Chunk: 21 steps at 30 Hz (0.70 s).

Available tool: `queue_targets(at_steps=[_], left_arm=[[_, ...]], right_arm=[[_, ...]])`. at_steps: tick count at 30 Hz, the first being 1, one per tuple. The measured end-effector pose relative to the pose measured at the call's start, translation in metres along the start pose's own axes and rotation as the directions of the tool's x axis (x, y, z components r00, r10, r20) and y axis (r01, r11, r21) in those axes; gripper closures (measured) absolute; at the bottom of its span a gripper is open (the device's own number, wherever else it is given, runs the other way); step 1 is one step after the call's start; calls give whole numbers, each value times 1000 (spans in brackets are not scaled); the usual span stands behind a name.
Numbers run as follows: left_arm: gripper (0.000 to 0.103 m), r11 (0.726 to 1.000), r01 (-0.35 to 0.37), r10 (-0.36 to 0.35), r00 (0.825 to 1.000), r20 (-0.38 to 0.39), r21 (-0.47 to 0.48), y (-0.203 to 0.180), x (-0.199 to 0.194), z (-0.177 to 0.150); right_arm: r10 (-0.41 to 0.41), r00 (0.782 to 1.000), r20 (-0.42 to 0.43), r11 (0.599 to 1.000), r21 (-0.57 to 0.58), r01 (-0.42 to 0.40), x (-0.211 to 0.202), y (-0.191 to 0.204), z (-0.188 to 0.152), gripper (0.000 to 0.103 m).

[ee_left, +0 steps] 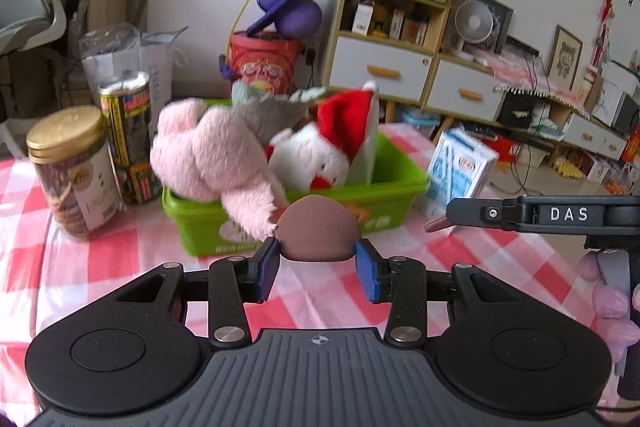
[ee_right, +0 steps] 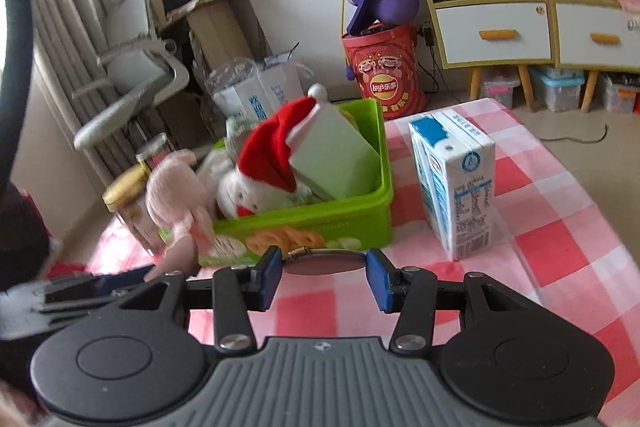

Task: Organize soft objects
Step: 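Carry the coaster into the green tray and open the left tool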

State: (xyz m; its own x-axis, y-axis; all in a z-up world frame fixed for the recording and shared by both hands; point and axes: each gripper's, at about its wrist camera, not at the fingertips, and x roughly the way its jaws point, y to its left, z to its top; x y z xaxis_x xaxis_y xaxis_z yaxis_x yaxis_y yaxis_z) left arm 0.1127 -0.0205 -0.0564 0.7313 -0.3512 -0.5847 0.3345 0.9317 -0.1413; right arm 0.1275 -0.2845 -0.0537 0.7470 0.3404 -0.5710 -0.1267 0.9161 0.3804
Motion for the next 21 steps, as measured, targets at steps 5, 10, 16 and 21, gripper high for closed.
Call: queue_targets(at_steps=[5,10,16,21], left_arm=[[60,1000,1,-2,999,45,18,-3,-3,20],[60,999,-16,13,997,70,39,-5,1,39],[60,995,-61,56,997,53,80,-3,19,57],[60,990,-100,98,995,20,97,2,41,65]], right_arm=[[45,998,40,995,91,-48,-1,1,23,81],[78,994,79,986,141,-88,6,5,43,81],[98,994,53,976,190,-106,27,4,51,81],[53,998,-20,982,184,-49,48,2,58,81]])
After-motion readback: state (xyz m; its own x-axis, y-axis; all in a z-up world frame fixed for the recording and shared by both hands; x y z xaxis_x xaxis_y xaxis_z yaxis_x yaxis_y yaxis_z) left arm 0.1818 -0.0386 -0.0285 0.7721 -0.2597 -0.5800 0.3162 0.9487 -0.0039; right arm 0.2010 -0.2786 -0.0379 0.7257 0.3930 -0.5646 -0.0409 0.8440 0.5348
